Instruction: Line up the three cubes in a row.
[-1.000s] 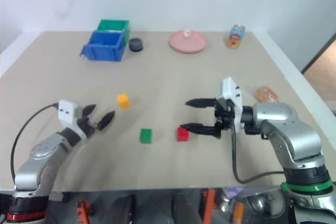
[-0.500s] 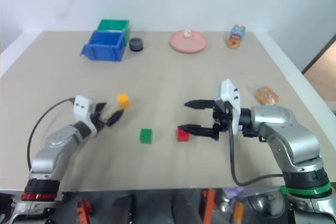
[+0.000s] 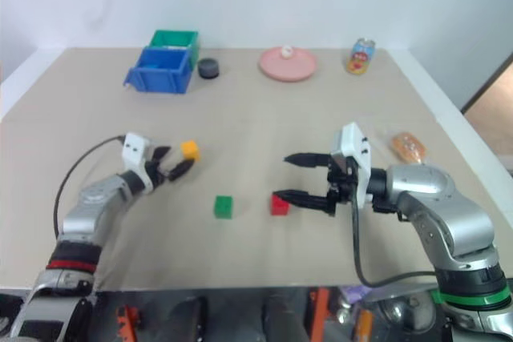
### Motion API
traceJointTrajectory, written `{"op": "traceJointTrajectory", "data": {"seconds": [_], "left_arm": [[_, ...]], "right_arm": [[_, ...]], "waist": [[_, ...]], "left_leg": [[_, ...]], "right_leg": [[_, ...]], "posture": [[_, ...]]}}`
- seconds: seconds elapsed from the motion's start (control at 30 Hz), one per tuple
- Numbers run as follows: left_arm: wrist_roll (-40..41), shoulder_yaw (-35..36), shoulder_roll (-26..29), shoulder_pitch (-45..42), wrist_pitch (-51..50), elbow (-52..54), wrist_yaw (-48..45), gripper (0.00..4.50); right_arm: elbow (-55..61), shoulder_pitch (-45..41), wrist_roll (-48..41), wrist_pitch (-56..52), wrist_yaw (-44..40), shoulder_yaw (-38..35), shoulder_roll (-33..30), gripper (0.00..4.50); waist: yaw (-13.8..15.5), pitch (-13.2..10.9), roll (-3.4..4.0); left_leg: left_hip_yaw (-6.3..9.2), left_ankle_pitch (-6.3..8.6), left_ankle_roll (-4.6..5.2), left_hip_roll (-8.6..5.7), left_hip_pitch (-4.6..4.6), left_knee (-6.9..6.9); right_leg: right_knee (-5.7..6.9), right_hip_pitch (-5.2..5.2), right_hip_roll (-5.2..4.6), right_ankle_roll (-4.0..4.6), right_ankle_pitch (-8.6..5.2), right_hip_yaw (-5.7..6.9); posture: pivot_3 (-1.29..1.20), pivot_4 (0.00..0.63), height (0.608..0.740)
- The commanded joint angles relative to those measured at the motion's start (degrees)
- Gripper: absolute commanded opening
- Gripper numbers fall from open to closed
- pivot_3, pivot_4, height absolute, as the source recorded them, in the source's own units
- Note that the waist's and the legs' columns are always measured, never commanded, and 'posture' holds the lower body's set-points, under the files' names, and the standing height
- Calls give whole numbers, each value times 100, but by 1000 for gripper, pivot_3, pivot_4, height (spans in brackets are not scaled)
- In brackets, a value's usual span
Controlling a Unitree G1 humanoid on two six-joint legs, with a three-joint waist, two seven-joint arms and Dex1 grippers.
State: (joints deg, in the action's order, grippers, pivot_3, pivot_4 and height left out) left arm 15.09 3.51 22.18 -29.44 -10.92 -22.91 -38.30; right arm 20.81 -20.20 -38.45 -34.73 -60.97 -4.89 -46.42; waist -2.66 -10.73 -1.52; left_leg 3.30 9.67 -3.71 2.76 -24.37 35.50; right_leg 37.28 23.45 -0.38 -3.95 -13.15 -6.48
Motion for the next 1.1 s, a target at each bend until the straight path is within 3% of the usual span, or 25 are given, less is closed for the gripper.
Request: {"op": "traceJointTrajectory", "data": {"seconds": [0.03,0.37,0.5,0.63,0.7,0.93,1.1], "left_arm": [[-83,-64,83,-251,334,-354,-380,4448],[-47,-39,127,-437,501,-767,-922,4448],[-68,-26,153,-300,568,-731,-981,3265],[-71,23,113,-336,633,-806,-924,1782],[-75,17,99,-354,629,-796,-909,1294],[76,-10,236,-250,771,-351,-1391,1294],[501,-20,678,215,1280,476,-2769,1294]], "right_arm": [[187,-67,-105,25,30,-214,-73,3935],[170,-62,-85,49,30,-244,-105,3935],[95,-105,-32,83,-21,-187,-117,3935],[3,-207,15,106,-82,-124,-104,3935],[-37,-259,25,108,-110,-108,-103,3935],[-144,-360,84,140,-215,-53,-100,3935],[-252,-403,162,192,-316,3,-121,3935]], "waist": [[0,0,0],[-1,0,0],[-2,0,0],[-2,0,0],[-2,0,0],[-2,0,0],[-14,-1,1]], "left_leg": [[0,0,0,0,0,-1],[3,0,0,0,-1,-10],[3,1,0,0,0,-11],[3,1,0,0,-1,-12],[3,1,0,0,-1,-12],[3,1,0,0,-1,-12],[3,1,-1,2,-10,-17]], "right_leg": [[0,1,0,0,-1,0],[0,2,1,1,-6,2],[0,2,1,2,-8,2],[0,2,1,0,-8,2],[0,2,1,1,-9,2],[0,3,1,1,-9,2],[0,15,1,0,-9,2]], "posture": [[0,150,736],[0,150,736],[0,150,736],[0,150,736],[0,150,736],[0,150,736],[0,150,736]]}}
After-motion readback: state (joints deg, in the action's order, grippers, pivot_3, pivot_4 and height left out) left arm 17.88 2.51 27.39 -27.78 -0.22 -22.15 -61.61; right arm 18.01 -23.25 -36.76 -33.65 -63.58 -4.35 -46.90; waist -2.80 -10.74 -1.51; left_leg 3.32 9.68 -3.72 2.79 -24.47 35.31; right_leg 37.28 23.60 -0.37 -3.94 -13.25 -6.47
